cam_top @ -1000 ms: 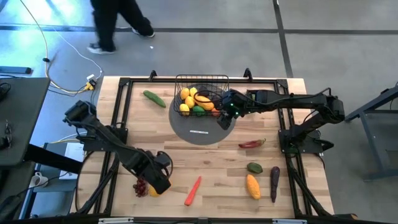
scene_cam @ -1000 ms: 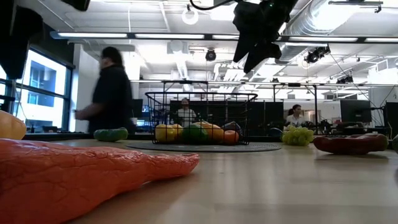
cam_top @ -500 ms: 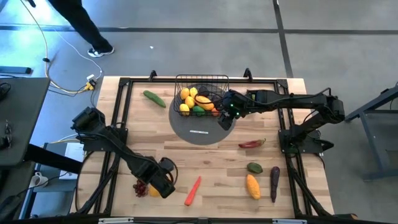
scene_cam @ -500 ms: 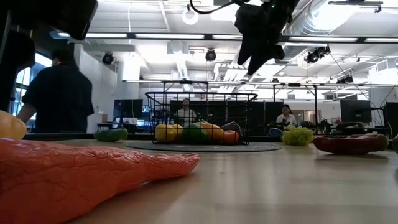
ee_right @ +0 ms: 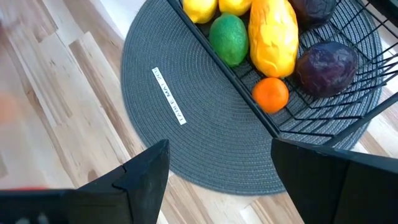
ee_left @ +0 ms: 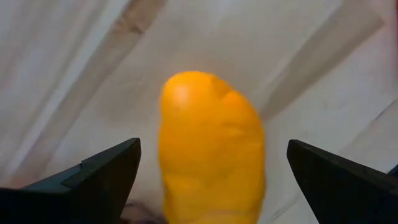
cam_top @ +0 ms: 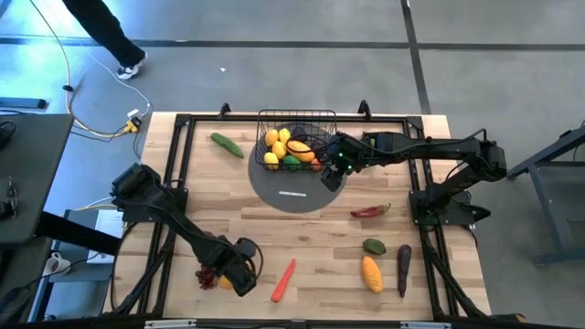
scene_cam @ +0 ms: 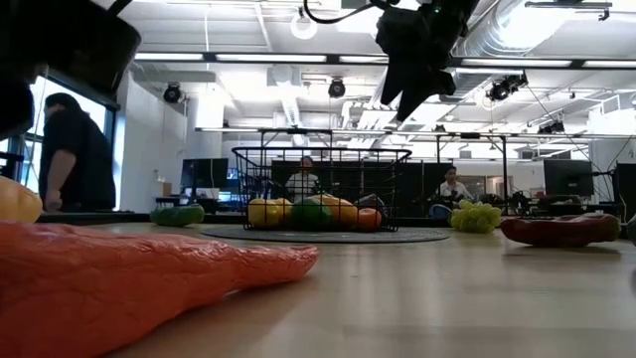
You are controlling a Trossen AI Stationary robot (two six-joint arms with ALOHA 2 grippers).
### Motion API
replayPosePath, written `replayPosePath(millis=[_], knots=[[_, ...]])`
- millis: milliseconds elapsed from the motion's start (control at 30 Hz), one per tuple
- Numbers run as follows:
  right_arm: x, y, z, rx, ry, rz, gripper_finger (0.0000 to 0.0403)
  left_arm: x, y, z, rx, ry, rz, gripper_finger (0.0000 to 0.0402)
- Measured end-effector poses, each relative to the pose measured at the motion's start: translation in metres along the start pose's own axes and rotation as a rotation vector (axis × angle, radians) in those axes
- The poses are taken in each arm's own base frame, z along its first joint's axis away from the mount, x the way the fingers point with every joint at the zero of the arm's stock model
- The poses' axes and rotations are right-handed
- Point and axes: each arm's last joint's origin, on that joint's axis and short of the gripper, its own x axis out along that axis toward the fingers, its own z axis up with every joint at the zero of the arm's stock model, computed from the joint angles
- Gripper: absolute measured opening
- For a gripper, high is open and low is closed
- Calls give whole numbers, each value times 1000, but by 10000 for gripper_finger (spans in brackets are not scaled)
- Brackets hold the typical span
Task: Build produce basket
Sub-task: Put the left yellow mango into the basket
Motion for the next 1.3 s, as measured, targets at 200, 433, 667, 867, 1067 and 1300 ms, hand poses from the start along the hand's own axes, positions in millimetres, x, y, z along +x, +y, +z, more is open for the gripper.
replayPosePath(millis=[200, 433, 667, 867, 1067, 1300], knots=[[0, 0, 0, 0, -2, -3, 262, 10, -2, -3, 11, 30, 25, 377], [0, 0, 0, 3, -1, -3, 262, 14, -1, -5, 63, 40, 49, 307], [0, 0, 0, 10, 2, -4, 262, 10, 0, -1, 95, 22, 31, 234], [0, 0, 0, 10, 2, -3, 262, -3, 3, 11, 116, -31, 4, 227], [-7, -1, 0, 28, -16, 0, 262, -26, 13, 31, 137, -117, -27, 231], [-18, -3, -1, 77, -41, 6, 262, -54, 32, 64, 183, -225, -51, 231]])
